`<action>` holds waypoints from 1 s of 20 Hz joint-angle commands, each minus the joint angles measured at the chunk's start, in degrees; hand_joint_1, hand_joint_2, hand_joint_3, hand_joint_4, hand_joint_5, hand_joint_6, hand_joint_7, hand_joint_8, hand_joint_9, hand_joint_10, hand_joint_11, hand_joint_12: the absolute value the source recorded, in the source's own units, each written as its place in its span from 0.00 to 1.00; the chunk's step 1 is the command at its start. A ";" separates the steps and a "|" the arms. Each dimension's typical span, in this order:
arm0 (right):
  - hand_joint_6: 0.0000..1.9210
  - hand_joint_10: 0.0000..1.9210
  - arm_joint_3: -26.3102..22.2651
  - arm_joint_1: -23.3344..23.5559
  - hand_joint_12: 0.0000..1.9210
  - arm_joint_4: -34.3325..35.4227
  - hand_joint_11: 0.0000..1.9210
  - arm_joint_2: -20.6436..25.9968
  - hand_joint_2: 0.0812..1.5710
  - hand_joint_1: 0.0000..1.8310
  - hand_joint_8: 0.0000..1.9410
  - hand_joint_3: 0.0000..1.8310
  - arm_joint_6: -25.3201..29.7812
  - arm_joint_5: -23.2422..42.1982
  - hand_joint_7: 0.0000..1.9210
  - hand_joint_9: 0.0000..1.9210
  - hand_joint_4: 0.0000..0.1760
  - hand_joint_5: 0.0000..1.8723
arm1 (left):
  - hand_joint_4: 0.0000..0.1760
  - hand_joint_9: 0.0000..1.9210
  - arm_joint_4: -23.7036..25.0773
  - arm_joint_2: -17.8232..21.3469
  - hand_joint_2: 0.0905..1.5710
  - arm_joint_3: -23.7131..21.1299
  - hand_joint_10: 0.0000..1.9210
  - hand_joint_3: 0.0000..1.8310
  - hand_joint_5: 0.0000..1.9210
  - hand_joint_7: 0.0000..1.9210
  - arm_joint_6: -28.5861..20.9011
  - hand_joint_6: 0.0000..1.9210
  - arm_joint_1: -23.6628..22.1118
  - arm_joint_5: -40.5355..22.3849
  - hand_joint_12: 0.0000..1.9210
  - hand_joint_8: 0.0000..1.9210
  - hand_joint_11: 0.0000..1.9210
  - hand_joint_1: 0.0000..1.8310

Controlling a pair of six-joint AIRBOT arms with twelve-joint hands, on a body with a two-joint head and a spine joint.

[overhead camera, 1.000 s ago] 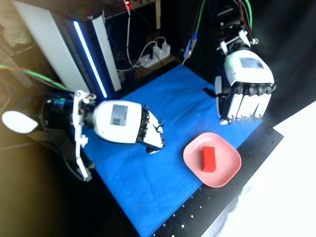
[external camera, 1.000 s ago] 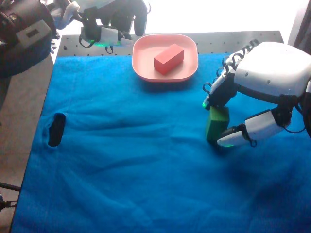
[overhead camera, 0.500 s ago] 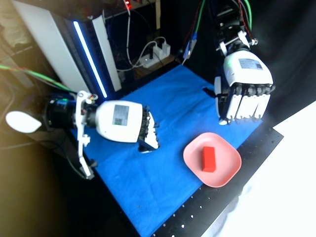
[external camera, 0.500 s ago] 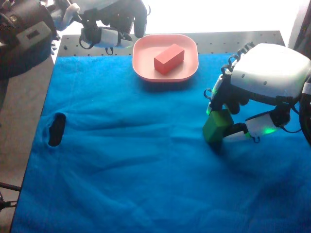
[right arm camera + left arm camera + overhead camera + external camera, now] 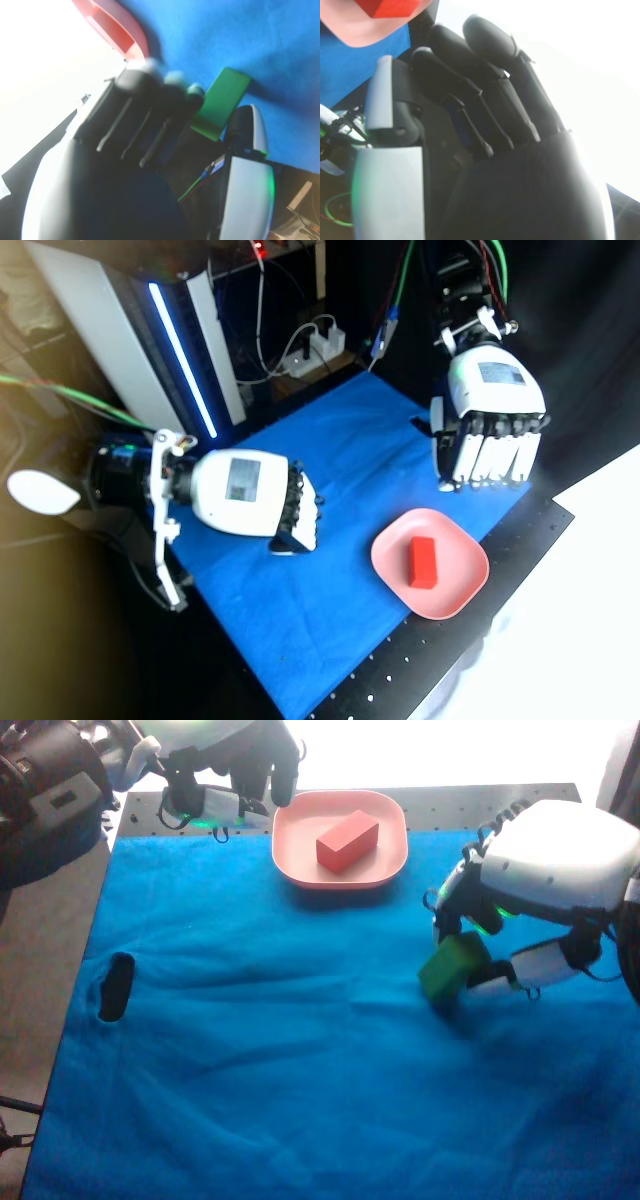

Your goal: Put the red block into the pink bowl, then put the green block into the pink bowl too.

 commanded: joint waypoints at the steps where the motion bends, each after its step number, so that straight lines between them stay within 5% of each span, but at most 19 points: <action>1: 0.43 0.71 0.59 1.43 0.90 1.22 0.51 -0.31 0.66 0.64 0.50 0.00 -0.05 6.54 0.60 0.59 0.00 0.58 | 0.00 0.59 -1.06 0.31 0.66 -0.45 0.40 0.00 0.52 0.61 0.04 0.43 -0.11 -5.99 0.71 0.42 0.49 0.69; 7: 0.45 0.60 3.11 4.52 0.86 1.28 0.42 -1.89 0.67 0.64 0.44 0.00 -0.05 6.54 0.60 0.56 0.00 0.56 | 0.00 0.60 -0.85 0.89 0.66 -1.75 0.51 0.00 0.53 0.61 0.04 0.41 1.03 -6.56 0.74 0.45 0.54 0.69; 10: 0.36 0.63 4.65 5.56 0.89 1.34 0.40 -2.88 0.66 0.70 0.50 0.00 -0.05 6.53 0.60 0.55 0.00 0.56 | 0.00 0.53 -0.73 1.48 0.67 -2.72 0.60 0.00 0.52 0.57 0.05 0.42 1.68 -7.09 0.79 0.52 0.48 0.69; 16: 0.45 0.65 7.03 7.21 0.88 3.05 0.47 -3.57 0.67 0.64 0.46 0.00 -0.05 6.52 0.61 0.57 0.00 0.56 | 0.00 0.54 0.03 2.92 0.66 -5.36 0.64 0.00 0.55 0.59 0.05 0.36 3.06 -8.40 0.82 0.51 0.48 0.70; 17: 0.46 0.69 7.38 7.39 0.90 3.28 0.48 -3.74 0.67 0.64 0.49 0.00 -0.05 6.52 0.60 0.56 0.00 0.56 | 0.00 0.53 0.07 3.08 0.66 -5.66 0.63 0.00 0.56 0.56 0.05 0.41 3.24 -8.56 0.82 0.48 0.46 0.65; 20: 0.39 0.68 9.44 8.22 0.93 4.54 0.45 -4.96 0.66 0.70 0.50 0.00 -0.06 6.51 0.60 0.54 0.00 0.55 | 0.00 0.52 0.15 3.27 0.66 -6.37 0.69 0.00 0.56 0.54 0.05 0.45 4.01 -9.43 0.86 0.54 0.45 0.63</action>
